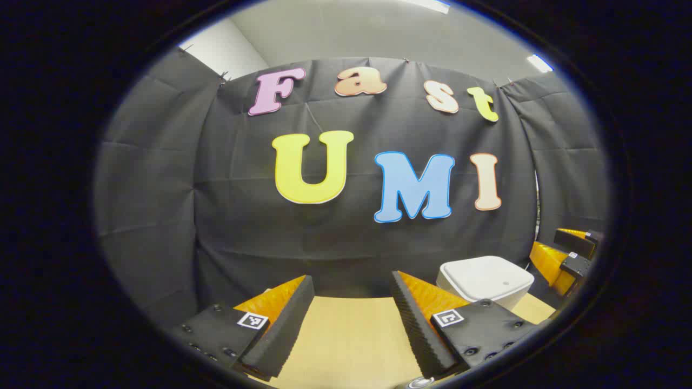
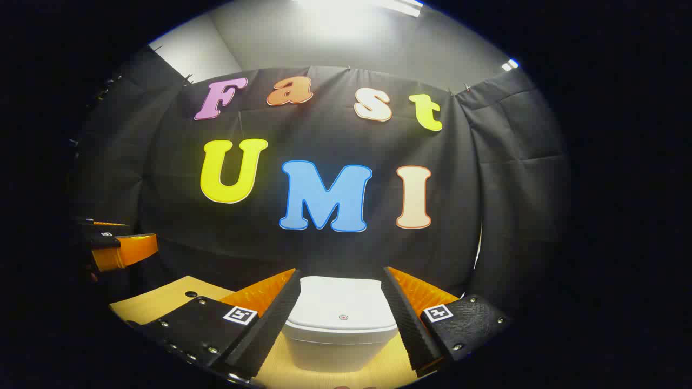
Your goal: Press the lid of the desktop garbage bin to open it, pick up the crumpled paper on the desktop and throw it into the bin, then pick up the pop can on the desktop and drop it into the bin, and finally close the garbage bin lid.
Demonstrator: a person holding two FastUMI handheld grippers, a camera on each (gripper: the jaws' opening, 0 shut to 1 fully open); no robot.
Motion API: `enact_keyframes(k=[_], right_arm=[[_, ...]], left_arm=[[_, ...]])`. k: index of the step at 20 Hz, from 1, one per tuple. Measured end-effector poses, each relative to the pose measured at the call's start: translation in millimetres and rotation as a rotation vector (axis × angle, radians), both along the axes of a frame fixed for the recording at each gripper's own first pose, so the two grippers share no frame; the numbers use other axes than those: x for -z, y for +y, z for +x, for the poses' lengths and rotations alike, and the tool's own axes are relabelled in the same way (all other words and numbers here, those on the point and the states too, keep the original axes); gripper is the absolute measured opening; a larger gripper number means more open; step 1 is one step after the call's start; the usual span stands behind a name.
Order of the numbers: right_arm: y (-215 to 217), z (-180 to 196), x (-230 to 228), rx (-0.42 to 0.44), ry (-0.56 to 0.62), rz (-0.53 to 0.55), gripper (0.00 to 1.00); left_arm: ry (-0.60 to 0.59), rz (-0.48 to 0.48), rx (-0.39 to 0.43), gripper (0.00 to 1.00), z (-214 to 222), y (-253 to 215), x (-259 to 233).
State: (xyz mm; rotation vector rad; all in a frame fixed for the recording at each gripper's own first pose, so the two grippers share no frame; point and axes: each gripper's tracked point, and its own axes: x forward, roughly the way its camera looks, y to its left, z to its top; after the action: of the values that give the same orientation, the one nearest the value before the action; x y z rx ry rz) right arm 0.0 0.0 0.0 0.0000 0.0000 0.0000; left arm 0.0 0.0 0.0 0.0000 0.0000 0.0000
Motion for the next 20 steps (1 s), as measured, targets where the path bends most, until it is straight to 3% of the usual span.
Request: enact_keyframes(k=[2, 3, 4, 6, 7, 8, 12, 19, 20], right_arm=[[-6.8, 0.4, -2.5, 0.002, -0.007, 0.012, 0.96], [-9.8, 2.3, -3.7, 0.003, -0.010, 0.012, 0.96], [-14.1, 2.3, -4.8, 0.009, -0.012, 0.008, 0.96], [-21.9, 1.6, -5.4, 0.019, -0.013, 0.004, 0.96], [-24.9, 0.9, -5.4, 0.024, -0.012, 0.005, 0.96], [-25.9, 0.3, -6.2, 0.024, -0.010, 0.008, 0.96], [-31.2, -2.1, -9.8, 0.018, -0.020, 0.011, 0.96], [-33.4, -0.8, -11.4, 0.017, -0.030, 0.019, 0.96], [-32.7, 0.5, -13.3, 0.011, -0.033, 0.022, 0.85]], left_arm=[[0.007, 0.010, -0.001, 0.94, -1.7, -5.2, -1.7], [0.016, 0.007, -0.003, 0.89, -2.3, -7.2, -0.9], [0.022, -0.001, -0.003, 1.00, -4.3, -9.3, 0.0], [0.029, -0.009, -0.008, 1.00, -5.9, -11.5, 0.0], [0.033, -0.010, -0.014, 0.95, -7.3, -11.0, 0.6], [0.034, -0.010, -0.019, 1.00, -8.9, -10.8, 0.6], [0.039, -0.021, -0.037, 0.95, -11.0, -9.9, 1.7], [0.045, -0.035, -0.052, 0.95, -14.6, -3.8, 2.8], [0.046, -0.036, -0.054, 0.95, -15.1, -2.8, 2.4]])
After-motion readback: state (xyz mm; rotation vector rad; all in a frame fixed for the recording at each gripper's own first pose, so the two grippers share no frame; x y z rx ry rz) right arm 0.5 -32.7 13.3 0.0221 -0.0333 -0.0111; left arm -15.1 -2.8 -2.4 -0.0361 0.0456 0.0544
